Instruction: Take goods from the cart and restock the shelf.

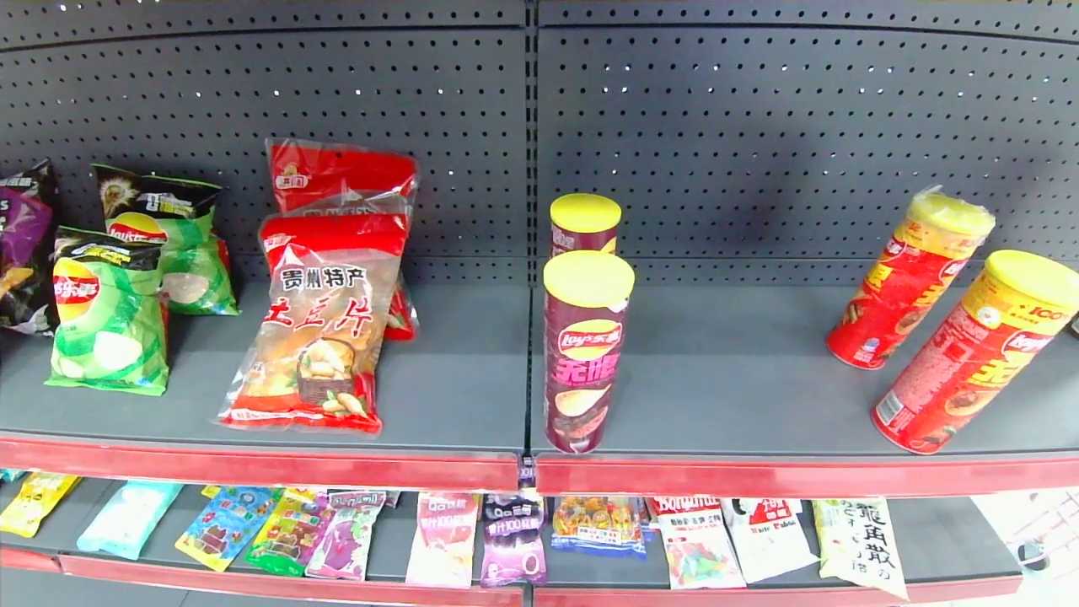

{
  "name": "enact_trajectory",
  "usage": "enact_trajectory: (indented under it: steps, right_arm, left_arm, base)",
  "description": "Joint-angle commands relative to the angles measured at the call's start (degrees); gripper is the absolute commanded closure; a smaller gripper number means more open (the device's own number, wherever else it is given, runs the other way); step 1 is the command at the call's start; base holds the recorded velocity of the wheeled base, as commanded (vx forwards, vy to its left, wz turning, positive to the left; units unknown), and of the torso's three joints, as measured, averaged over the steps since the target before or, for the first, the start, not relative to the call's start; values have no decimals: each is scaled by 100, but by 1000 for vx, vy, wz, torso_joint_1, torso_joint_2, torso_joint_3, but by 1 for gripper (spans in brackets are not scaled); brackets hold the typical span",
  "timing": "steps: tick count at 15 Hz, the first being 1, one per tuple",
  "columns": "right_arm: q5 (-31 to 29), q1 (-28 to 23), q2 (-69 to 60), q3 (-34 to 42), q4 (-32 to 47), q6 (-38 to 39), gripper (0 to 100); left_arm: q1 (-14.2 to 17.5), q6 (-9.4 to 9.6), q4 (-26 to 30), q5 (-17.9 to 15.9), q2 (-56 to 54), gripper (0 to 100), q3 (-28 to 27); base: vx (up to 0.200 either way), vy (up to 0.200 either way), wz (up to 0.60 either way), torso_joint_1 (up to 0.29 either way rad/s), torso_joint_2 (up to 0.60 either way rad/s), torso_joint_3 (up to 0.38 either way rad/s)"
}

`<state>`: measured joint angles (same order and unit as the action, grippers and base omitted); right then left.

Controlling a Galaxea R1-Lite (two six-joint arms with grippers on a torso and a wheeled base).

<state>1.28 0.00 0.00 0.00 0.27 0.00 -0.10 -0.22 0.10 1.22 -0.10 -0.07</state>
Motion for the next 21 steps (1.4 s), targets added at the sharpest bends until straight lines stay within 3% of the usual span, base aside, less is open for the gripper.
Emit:
enact_trajectory:
  steps: [1, 21]
  right_arm:
    - [4, 0, 0, 0, 0, 0, 0]
    - [13, 9, 0, 0, 0, 9, 0]
  left_arm:
    - [1, 4, -1, -8, 10, 0, -1]
    - [1, 13, -1, 1, 10, 0, 7]
  base:
    - [0, -200, 0, 7, 7, 2]
    - [0, -190, 0, 2, 3, 3]
